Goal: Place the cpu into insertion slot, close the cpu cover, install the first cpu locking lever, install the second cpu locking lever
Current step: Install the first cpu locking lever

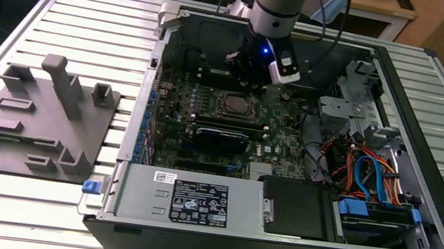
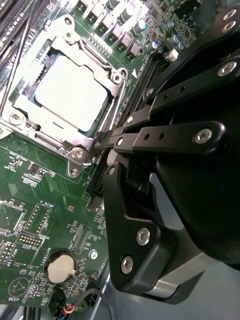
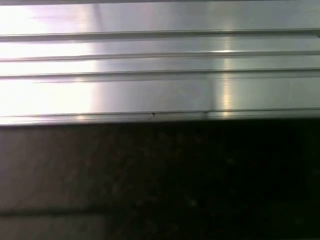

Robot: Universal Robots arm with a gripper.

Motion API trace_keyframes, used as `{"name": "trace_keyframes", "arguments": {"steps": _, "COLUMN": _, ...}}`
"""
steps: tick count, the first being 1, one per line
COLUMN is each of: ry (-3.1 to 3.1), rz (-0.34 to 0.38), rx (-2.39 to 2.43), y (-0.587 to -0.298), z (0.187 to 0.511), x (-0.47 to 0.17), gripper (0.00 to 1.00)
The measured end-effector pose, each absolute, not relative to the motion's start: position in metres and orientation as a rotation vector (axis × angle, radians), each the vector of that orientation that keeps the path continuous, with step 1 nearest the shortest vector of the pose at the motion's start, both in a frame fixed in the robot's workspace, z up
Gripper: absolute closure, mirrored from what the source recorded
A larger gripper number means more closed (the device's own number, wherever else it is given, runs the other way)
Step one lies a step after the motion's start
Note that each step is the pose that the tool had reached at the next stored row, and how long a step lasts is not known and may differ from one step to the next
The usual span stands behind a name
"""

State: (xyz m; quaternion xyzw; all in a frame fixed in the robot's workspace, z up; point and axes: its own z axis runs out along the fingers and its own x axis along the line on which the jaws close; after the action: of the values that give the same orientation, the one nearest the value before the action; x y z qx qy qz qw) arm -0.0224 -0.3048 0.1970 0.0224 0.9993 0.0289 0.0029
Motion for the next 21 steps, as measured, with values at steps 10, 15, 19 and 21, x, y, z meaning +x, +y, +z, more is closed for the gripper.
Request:
{"name": "trace_keyframes", "arguments": {"steps": 10, "ry": 3.134, "rz": 0.086, "rx": 0.070, "y": -0.3048, "z": 0.2000, "x": -0.0224, "gripper": 0.90}}
{"name": "trace_keyframes", "arguments": {"steps": 15, "ry": 3.134, "rz": 0.045, "rx": 0.070, "y": -0.3049, "z": 0.1967, "x": -0.0222, "gripper": 0.90}}
{"name": "trace_keyframes", "arguments": {"steps": 19, "ry": 3.134, "rz": 0.042, "rx": 0.070, "y": -0.3049, "z": 0.1960, "x": -0.0222, "gripper": 0.90}}
{"name": "trace_keyframes", "arguments": {"steps": 21, "ry": 3.134, "rz": 0.042, "rx": 0.070, "y": -0.3049, "z": 0.1962, "x": -0.0222, "gripper": 0.90}}
